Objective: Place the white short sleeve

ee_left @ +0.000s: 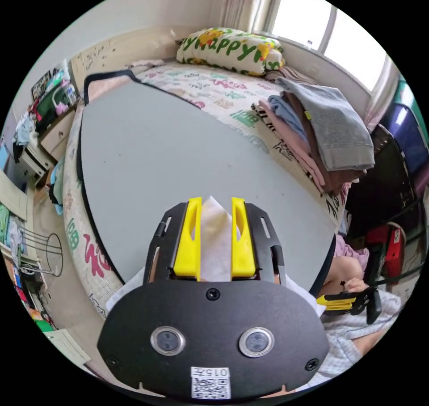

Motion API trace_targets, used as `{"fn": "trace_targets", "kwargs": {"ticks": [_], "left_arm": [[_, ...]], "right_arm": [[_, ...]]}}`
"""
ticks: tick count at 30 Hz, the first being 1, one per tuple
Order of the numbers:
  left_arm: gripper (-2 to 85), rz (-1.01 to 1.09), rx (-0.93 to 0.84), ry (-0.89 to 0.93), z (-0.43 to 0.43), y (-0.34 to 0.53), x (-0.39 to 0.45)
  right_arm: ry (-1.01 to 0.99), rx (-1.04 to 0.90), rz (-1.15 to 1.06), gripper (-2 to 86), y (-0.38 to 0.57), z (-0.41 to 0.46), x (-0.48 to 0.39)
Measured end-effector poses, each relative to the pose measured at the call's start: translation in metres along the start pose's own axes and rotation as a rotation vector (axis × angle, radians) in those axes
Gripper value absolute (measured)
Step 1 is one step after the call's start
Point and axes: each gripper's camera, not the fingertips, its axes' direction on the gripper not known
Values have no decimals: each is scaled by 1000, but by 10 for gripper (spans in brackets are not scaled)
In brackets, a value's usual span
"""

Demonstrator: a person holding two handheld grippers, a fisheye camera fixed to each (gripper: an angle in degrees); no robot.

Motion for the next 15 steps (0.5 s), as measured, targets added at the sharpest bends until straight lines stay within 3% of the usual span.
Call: {"fn": "trace_targets", "kwargs": {"ticks": [4,15], "left_arm": [[53,72,-62,11,17,-2,5],[6,27,54,-23,15,-3,15]], "right_arm": [[-17,2,-2,-9,3,-1,3],[-28,18,21,-10,18,-16,18]]}}
